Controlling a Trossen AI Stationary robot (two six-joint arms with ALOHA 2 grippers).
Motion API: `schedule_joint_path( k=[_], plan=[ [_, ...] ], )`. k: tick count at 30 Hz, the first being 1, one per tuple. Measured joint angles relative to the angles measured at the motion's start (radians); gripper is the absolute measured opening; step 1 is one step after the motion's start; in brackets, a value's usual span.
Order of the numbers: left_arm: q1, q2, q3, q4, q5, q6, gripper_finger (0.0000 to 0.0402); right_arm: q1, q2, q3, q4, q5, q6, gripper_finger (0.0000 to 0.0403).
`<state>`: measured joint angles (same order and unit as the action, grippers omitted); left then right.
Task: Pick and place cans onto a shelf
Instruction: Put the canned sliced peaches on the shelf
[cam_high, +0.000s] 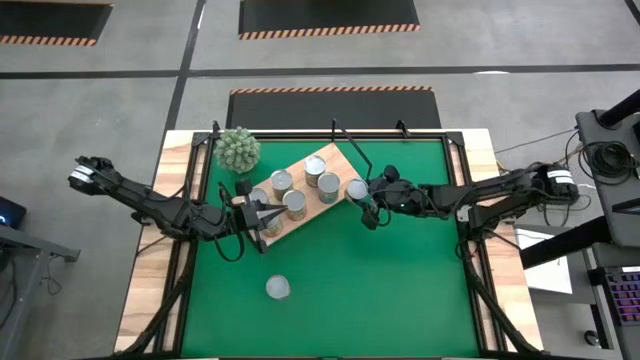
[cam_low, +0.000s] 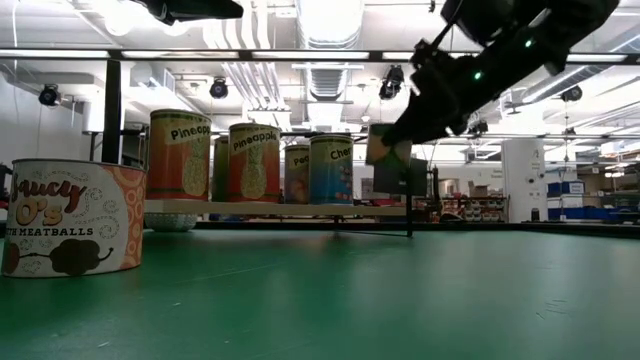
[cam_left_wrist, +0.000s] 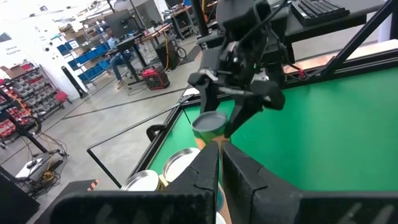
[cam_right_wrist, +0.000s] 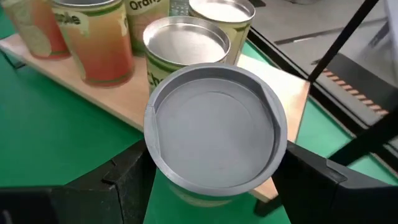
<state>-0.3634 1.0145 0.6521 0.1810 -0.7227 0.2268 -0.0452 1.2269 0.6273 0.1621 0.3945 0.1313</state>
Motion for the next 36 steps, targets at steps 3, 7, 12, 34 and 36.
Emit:
schedule_joint_path(
  k=[3, 7, 12, 34, 36],
  plan=[
    [0.0, 0.0, 0.0, 0.0, 0.0, 0.0, 0.0, -0.024, 0.049, 0.006, 0.008, 0.02, 0.023, 0.0265],
    [0.0, 0.0, 0.0, -0.001, 0.0, 0.0, 0.0, -0.05, 0.109, 0.032, 0.012, 0.027, 0.028, 0.0265],
    [0.0, 0.0, 0.0, -0.005, 0.0, 0.0, 0.0, -0.064, 0.189, 0.08, 0.008, 0.026, 0.024, 0.0272],
    [0.0, 0.0, 0.0, -0.008, 0.0, 0.0, 0.0, -0.107, 0.255, 0.118, 0.001, 0.025, 0.023, 0.0322],
    [0.0, 0.0, 0.0, -0.008, 0.0, 0.0, 0.0, -0.108, 0.255, 0.118, 0.001, 0.025, 0.014, 0.0326]
  ],
)
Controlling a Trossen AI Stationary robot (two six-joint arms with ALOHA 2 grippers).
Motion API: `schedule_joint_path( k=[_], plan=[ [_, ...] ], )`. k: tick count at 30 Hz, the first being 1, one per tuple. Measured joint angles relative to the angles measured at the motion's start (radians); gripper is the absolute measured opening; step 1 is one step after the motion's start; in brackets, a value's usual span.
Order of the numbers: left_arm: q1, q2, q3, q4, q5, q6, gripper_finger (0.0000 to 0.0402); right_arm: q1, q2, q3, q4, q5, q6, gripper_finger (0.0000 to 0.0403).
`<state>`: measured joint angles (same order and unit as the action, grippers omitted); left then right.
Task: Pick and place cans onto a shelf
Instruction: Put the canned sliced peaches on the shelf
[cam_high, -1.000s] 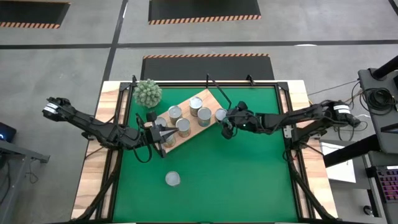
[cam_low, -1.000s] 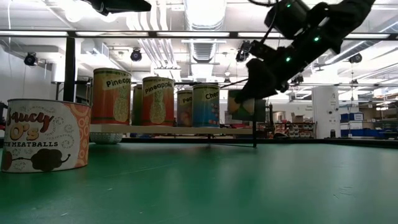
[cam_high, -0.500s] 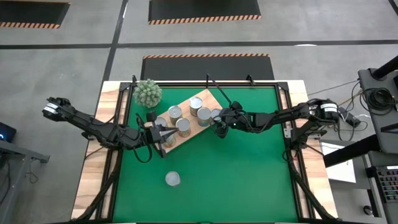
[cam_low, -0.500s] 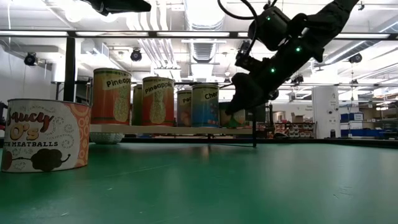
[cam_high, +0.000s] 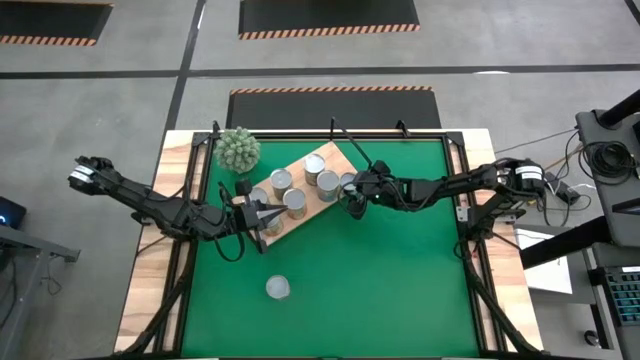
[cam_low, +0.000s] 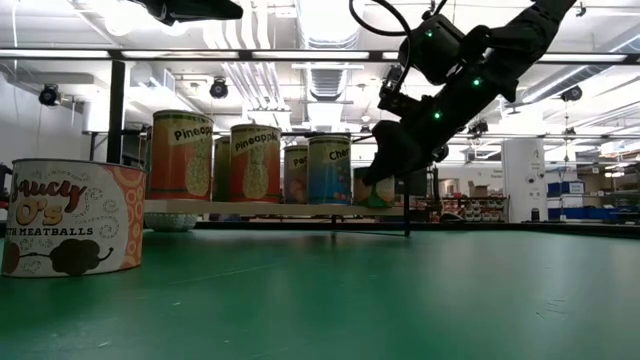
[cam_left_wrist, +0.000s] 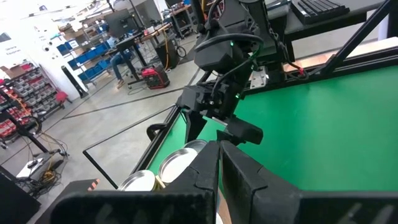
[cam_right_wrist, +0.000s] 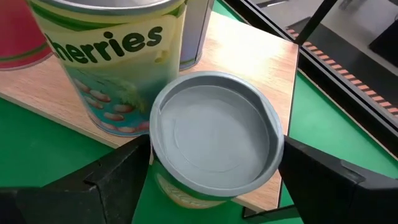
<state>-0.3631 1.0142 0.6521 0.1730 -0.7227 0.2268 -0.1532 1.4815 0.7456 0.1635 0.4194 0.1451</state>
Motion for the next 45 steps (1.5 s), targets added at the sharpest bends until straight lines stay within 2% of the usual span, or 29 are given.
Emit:
schedule_joint_path(
  k=[11, 37, 41, 45],
  plan=[
    [0.0, 0.0, 0.0, -0.001, 0.0, 0.0, 0.0, 0.0, -0.008, 0.0, 0.001, 0.0, -0.006, 0.0327],
    [0.0, 0.0, 0.0, -0.001, 0.0, 0.0, 0.0, 0.025, -0.196, 0.0, -0.067, 0.0, -0.036, 0.0325],
    [0.0, 0.0, 0.0, -0.001, 0.0, 0.0, 0.0, 0.04, -0.253, 0.0, -0.109, -0.013, -0.04, 0.0325],
    [0.0, 0.0, 0.0, -0.001, 0.0, 0.0, 0.0, 0.039, -0.302, 0.029, -0.203, -0.068, -0.034, 0.0325]
  ],
)
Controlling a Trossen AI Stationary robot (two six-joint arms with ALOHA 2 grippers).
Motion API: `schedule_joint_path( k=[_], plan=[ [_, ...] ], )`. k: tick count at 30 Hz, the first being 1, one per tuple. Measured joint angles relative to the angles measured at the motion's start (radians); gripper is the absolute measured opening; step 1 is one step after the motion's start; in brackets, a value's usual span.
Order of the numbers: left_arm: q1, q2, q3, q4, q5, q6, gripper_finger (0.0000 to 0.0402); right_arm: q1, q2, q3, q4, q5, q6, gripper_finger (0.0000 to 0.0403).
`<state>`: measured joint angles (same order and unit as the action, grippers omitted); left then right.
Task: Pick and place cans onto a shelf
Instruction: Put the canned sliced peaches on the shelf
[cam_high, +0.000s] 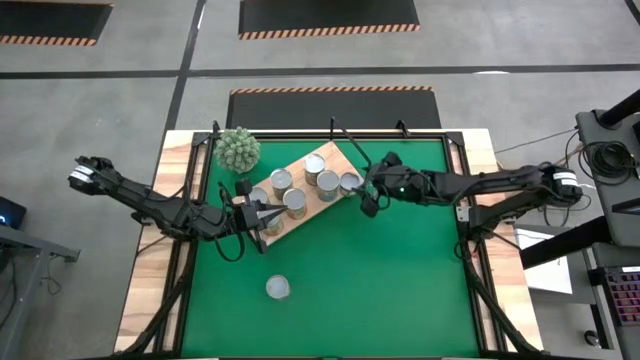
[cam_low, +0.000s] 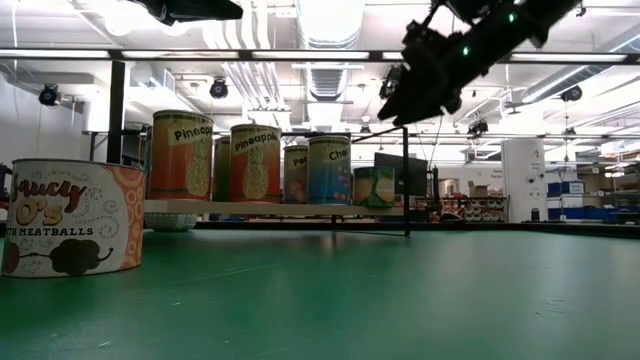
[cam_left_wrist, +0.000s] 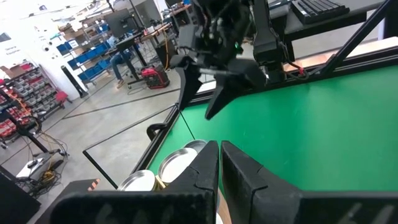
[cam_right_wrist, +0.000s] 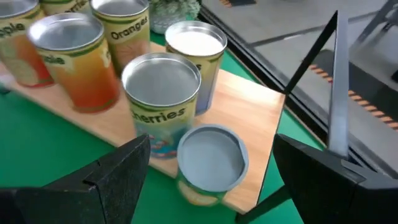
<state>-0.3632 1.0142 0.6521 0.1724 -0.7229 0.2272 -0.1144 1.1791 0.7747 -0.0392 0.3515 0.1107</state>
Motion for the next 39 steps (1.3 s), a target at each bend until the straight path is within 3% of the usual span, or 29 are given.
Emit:
schedule_joint_path(
  k=[5, 12, 15, 19, 29, 39],
  plan=[
    [0.0, 0.0, 0.0, 0.004, 0.0, 0.0, 0.0, 0.001, 0.012, 0.166, -0.238, -0.014, -0.036, 0.0325],
    [0.0, 0.0, 0.0, 0.004, 0.0, 0.0, 0.0, -0.009, 0.128, 0.434, -0.61, -0.028, -0.188, 0.032],
    [0.0, 0.0, 0.0, 0.004, 0.0, 0.0, 0.0, -0.019, 0.188, 0.516, -0.735, -0.08, -0.246, 0.0292],
    [0.0, 0.0, 0.0, 0.004, 0.0, 0.0, 0.0, -0.017, 0.253, 0.575, -0.829, -0.095, -0.386, 0.0225],
    [0.0, 0.0, 0.0, 0.004, 0.0, 0.0, 0.0, -0.051, 0.348, 0.594, -0.844, -0.099, -0.581, 0.0023],
    [0.0, 0.0, 0.0, 0.005, 0.0, 0.0, 0.0, -0.136, 0.409, 0.595, -0.787, -0.29, -0.615, 0.0013]
  ],
)
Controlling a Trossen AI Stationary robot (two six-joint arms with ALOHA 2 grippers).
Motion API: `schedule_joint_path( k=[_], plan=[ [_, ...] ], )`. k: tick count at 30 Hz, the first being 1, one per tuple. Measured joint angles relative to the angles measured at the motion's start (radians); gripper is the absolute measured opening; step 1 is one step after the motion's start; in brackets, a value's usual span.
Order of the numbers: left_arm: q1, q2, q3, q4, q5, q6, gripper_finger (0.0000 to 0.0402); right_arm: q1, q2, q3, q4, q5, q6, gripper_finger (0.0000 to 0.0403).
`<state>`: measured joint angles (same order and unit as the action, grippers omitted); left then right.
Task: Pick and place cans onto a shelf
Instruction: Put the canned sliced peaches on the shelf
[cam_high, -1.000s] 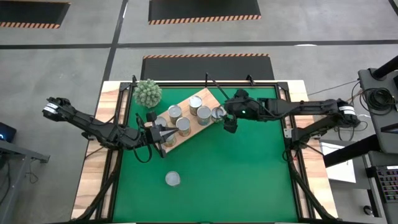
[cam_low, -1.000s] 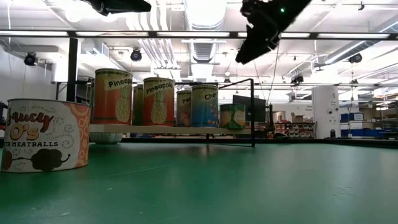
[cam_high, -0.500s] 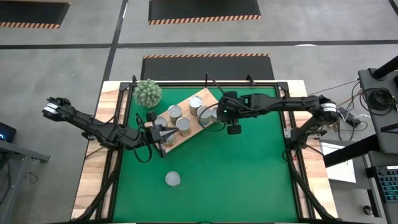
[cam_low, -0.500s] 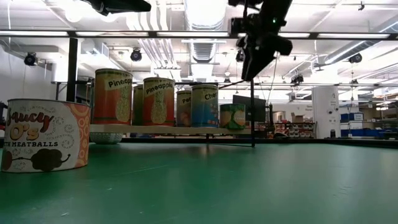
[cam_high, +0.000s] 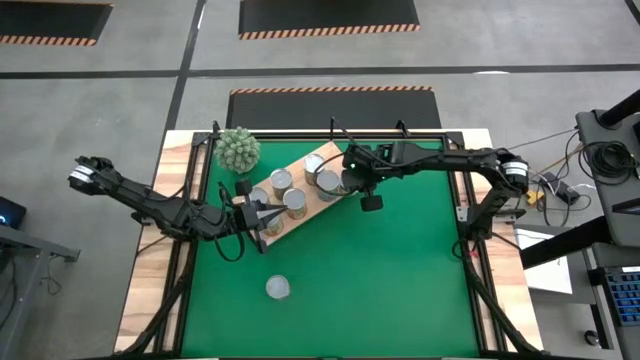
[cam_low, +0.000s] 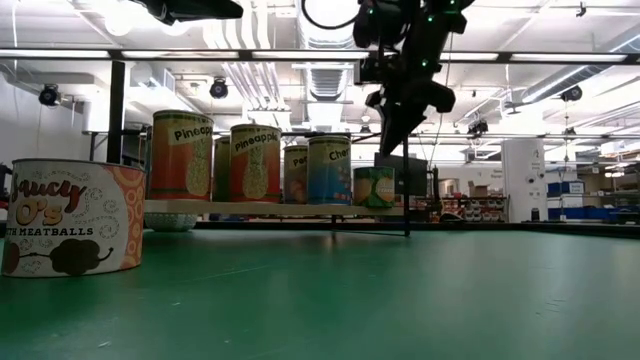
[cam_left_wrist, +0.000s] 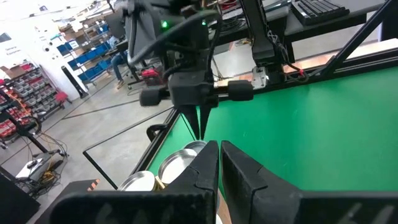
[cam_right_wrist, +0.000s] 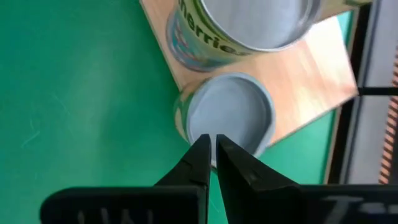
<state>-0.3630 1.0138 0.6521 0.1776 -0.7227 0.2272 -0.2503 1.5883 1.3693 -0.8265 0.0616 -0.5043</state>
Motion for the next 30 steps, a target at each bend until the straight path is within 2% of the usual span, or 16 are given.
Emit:
schedule_joint_path(
  k=[6, 10, 13, 21, 25, 30],
  plan=[
    [0.0, 0.0, 0.0, -0.001, 0.0, 0.003, 0.0, -0.005, 0.012, -0.001, -0.007, -0.025, -0.023, 0.0012],
    [0.0, 0.0, 0.0, -0.002, 0.0, 0.004, 0.0, -0.004, 0.008, -0.001, -0.031, -0.116, -0.024, 0.0012],
    [0.0, 0.0, 0.0, -0.003, 0.0, 0.004, 0.0, 0.001, 0.016, -0.004, -0.062, -0.135, -0.024, 0.0012],
    [0.0, 0.0, 0.0, -0.008, 0.0, 0.004, 0.0, 0.006, 0.048, -0.021, -0.038, -0.068, -0.04, 0.0012],
    [0.0, 0.0, 0.0, -0.008, 0.0, 0.004, 0.0, 0.003, 0.054, -0.028, 0.053, 0.006, -0.038, 0.0012],
    [0.0, 0.0, 0.0, -0.008, 0.0, 0.004, 0.0, 0.002, 0.052, -0.018, 0.067, 0.011, -0.042, 0.0012]
  ],
)
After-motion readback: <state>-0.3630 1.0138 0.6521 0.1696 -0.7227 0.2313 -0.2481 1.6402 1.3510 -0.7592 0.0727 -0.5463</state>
